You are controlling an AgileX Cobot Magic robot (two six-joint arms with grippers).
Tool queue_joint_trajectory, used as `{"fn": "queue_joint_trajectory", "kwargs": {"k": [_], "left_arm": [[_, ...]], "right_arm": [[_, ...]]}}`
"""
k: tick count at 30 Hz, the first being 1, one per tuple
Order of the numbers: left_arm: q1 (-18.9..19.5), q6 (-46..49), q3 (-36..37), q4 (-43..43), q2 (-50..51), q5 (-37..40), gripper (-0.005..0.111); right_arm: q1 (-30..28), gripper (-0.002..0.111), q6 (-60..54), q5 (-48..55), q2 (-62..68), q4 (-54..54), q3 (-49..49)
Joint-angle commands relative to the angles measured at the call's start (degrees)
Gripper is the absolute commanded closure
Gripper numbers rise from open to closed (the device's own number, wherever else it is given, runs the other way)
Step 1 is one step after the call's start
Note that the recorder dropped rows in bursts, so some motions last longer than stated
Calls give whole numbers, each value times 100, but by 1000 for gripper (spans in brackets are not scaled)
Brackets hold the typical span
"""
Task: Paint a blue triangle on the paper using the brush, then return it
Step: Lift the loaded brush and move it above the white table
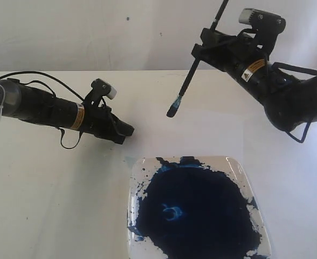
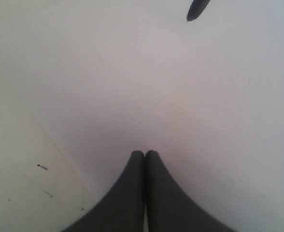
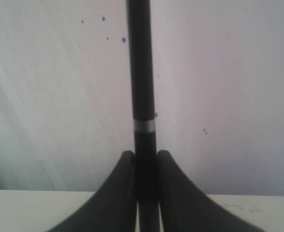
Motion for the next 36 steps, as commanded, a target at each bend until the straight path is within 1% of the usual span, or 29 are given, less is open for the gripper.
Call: {"fn": "queue_joint_trajectory", "kwargs": {"k": [1, 8, 16, 23, 29, 36], "left_arm": [[-35, 4, 2, 89, 18, 66, 107], [-35, 4, 2, 89, 18, 66, 107], [-35, 4, 2, 89, 18, 66, 107], [-35, 4, 2, 89, 18, 66, 107], [-35, 4, 2, 89, 18, 66, 107], [-35, 4, 2, 89, 18, 66, 107]], "right_arm": [[30, 108, 26, -196, 41, -18, -21], [30, 108, 26, -257, 186, -18, -21], [30, 108, 26, -671, 409, -18, -21], [30, 108, -18, -617, 422, 5, -21], [30, 108, -402, -502, 422, 29, -21], [-9, 108, -417, -493, 422, 44, -21]]}}
